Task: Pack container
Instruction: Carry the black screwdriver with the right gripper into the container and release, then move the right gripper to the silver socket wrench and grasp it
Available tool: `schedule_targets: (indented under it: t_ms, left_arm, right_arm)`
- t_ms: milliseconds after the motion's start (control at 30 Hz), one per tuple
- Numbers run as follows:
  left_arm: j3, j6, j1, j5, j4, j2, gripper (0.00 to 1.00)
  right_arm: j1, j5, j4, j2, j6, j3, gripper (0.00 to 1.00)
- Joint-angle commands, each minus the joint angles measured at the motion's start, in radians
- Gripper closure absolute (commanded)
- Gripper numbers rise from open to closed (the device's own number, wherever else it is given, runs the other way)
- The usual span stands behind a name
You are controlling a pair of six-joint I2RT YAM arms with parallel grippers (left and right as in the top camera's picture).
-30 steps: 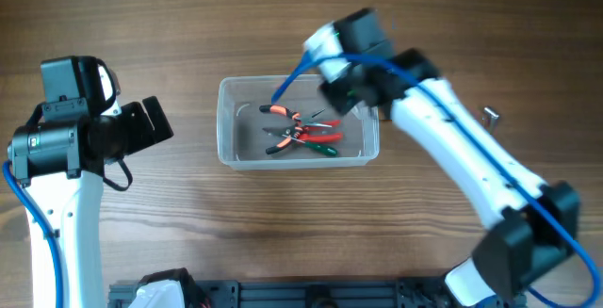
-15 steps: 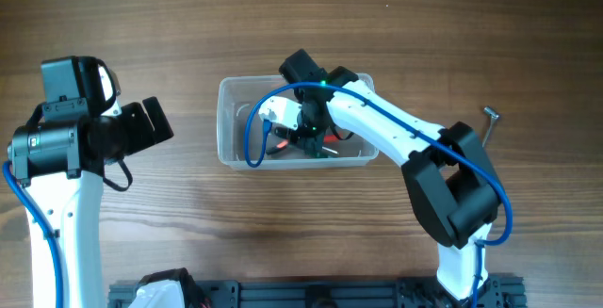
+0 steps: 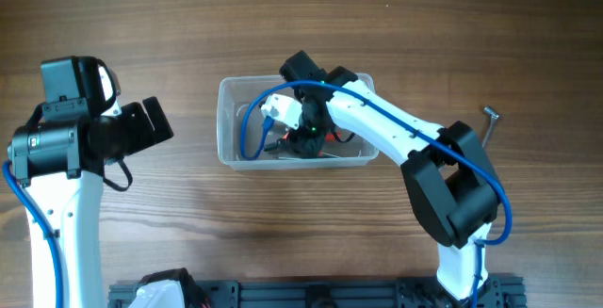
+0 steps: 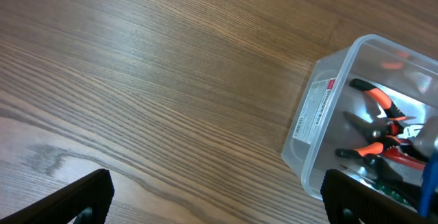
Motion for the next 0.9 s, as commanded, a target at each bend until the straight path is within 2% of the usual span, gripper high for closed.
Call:
schedule_targets:
  t_ms: [0, 67, 167, 233, 367, 567, 767, 867]
  left_arm:
    - [0.008, -0.016, 0.005, 0.001, 0.006, 0.004, 0.0]
    - [0.008, -0.016, 0.005, 0.001, 0.007, 0.004, 0.0]
    - [0.008, -0.016, 0.005, 0.001, 0.007, 0.004, 0.0]
    - [0.008, -0.016, 0.005, 0.001, 0.007, 0.004, 0.0]
    - [0.008, -0.016, 0.005, 0.001, 0.007, 0.004, 0.0]
    - [0.008, -0.016, 0.005, 0.002, 0.007, 0.004, 0.0]
    - [0.008, -0.016, 0.005, 0.001, 0.006, 0.004, 0.0]
    - [0.008, -0.016, 0.005, 0.001, 0.006, 0.004, 0.0]
  right_arm:
    - [-0.028, 0.141, 0.004, -0.126, 0.237, 0.085, 0.29]
    - [-0.055, 0.156, -0.008, -0.188, 0.322, 0.116, 0.15]
    - [-0.146, 0.157, -0.024, -0.317, 0.464, 0.154, 0.13]
    - [-0.216, 0.156, -0.032, -0.38, 0.555, 0.155, 0.02]
    - [-0.404, 0.157, -0.115, -0.466, 0.711, 0.156, 0.0]
    - [-0.659, 0.212, -0.304, -0.449, 0.963, 0.125, 0.0]
    - [-0.821, 0.212, -0.288, -0.404, 0.991, 0.0, 0.0]
    - [-0.879, 0.188, -0.232, -0.372, 0.915, -0.07, 0.0]
